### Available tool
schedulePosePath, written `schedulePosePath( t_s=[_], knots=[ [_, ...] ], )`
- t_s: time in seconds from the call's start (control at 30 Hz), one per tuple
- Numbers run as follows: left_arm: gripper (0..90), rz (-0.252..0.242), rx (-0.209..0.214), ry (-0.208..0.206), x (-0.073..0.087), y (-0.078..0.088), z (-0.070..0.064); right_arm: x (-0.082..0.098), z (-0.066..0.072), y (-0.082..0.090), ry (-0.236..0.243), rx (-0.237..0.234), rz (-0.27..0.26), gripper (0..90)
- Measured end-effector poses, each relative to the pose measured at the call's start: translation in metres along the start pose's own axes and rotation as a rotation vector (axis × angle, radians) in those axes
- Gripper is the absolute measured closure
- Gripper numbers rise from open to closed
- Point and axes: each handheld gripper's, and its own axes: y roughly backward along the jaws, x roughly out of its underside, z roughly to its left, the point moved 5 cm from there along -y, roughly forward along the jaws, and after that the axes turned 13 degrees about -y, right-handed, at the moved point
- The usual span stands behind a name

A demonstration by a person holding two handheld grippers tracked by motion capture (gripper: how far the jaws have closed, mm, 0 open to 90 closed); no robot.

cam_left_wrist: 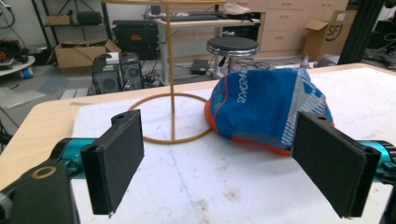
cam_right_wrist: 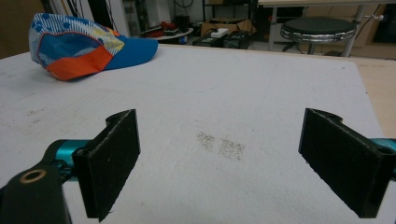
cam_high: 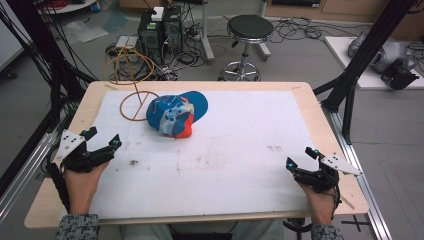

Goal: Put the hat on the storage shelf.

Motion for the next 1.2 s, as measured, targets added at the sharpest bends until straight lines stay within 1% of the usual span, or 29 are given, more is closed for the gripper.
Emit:
schedulePosePath(
  t_s=[0.03,0.1,0.13,0.17,0.23,0.27,0.3,0.33,0.37,0.4,0.43,0.47,0.53,0.57,0.6,0.63,0.7,0.73,0.77,0.8,0.83,0.87,0.9,1.0,1.07,1.1,1.13,1.17,1.2],
  knots=[
    [17.4,-0.007,0.016,-0.001,-0.002,-0.003,-0.004,0.000,0.000,0.000,0.003,0.000,-0.002,11.7],
    [18.0,-0.008,0.021,-0.004,-0.002,-0.004,-0.005,0.000,0.000,0.001,0.000,-0.001,-0.001,11.7],
    [18.1,-0.006,0.037,-0.016,-0.004,-0.008,-0.011,0.001,0.000,0.002,-0.008,0.000,0.002,11.7],
    [18.1,-0.007,0.053,-0.023,-0.006,-0.012,-0.016,0.000,-0.001,0.002,-0.001,0.001,-0.007,11.7],
    [18.5,-0.007,0.071,-0.035,-0.008,-0.016,-0.022,0.001,-0.002,0.005,-0.013,0.006,-0.006,11.7],
    [18.7,-0.005,0.081,-0.041,-0.009,-0.020,-0.026,0.000,-0.003,0.006,-0.009,0.005,-0.011,11.7],
    [18.9,-0.005,0.081,-0.041,-0.009,-0.020,-0.026,0.001,-0.003,0.007,-0.021,0.009,-0.009,11.7],
    [19.0,-0.004,0.101,-0.047,-0.011,-0.025,-0.031,0.001,-0.004,0.008,-0.017,0.010,-0.012,11.7],
    [19.3,0.001,0.108,-0.059,-0.013,-0.029,-0.034,0.001,-0.004,0.009,-0.017,0.010,-0.014,11.7],
    [19.3,0.001,0.108,-0.059,-0.013,-0.029,-0.034,0.001,-0.004,0.010,-0.020,0.012,-0.017,11.7],
    [19.7,-0.001,0.112,-0.071,-0.017,-0.036,-0.037,0.001,-0.005,0.011,-0.021,0.014,-0.014,11.7],
    [20.0,-0.001,0.112,-0.071,-0.017,-0.036,-0.037,0.001,-0.005,0.012,-0.022,0.015,-0.018,11.7],
    [20.7,-0.005,0.127,-0.085,-0.023,-0.049,-0.042,0.001,-0.006,0.013,-0.027,0.016,-0.018,11.7],
    [20.8,-0.005,0.127,-0.085,-0.023,-0.049,-0.042,0.001,-0.006,0.013,-0.026,0.016,-0.019,11.7],
    [20.8,0.003,0.138,-0.104,-0.026,-0.061,-0.047,0.001,-0.007,0.013,-0.022,0.015,-0.021,11.7],
    [20.8,0.009,0.140,-0.116,-0.027,-0.068,-0.050,0.001,-0.006,0.013,-0.022,0.015,-0.017,11.7],
    [20.3,0.002,0.133,-0.128,-0.029,-0.077,-0.053,0.002,-0.005,0.012,-0.019,0.015,-0.010,11.7],
    [20.2,0.002,0.133,-0.128,-0.029,-0.077,-0.053,0.002,-0.005,0.011,-0.018,0.014,-0.011,11.7],
    [20.4,-0.008,0.133,-0.131,-0.032,-0.087,-0.057,0.002,-0.004,0.011,-0.015,0.014,-0.007,11.7],
    [20.5,-0.009,0.135,-0.134,-0.034,-0.091,-0.058,0.002,-0.004,0.010,-0.002,0.013,-0.008,11.7],
    [20.5,-0.009,0.135,-0.134,-0.034,-0.091,-0.058,0.002,-0.004,0.010,-0.006,0.013,-0.001,11.7],
    [21.2,-0.015,0.146,-0.139,-0.036,-0.101,-0.061,0.003,-0.003,0.010,-0.007,0.012,0.001,11.7],
    [21.2,-0.005,0.151,-0.149,-0.036,-0.106,-0.063,0.003,-0.003,0.010,-0.004,0.010,0.001,11.7],
    [22.0,-0.002,0.168,-0.161,-0.037,-0.120,-0.067,0.003,-0.004,0.009,-0.006,0.013,0.003,11.7],
    [24.0,0.002,0.176,-0.143,-0.035,-0.126,-0.068,0.003,-0.004,0.009,-0.005,0.012,0.003,11.7],
    [24.4,0.002,0.176,-0.143,-0.035,-0.126,-0.068,0.003,-0.004,0.009,-0.005,0.012,0.003,11.7],
    [24.4,0.014,0.186,-0.130,-0.032,-0.130,-0.068,0.003,-0.004,0.009,-0.005,0.012,0.003,11.7],
    [25.0,0.052,0.195,-0.129,-0.029,-0.137,-0.069,0.003,-0.004,0.009,-0.003,0.010,0.006,11.7],
    [25.0,0.053,0.194,-0.124,-0.028,-0.138,-0.070,0.003,-0.004,0.009,-0.003,0.009,0.007,11.7]
  ],
)
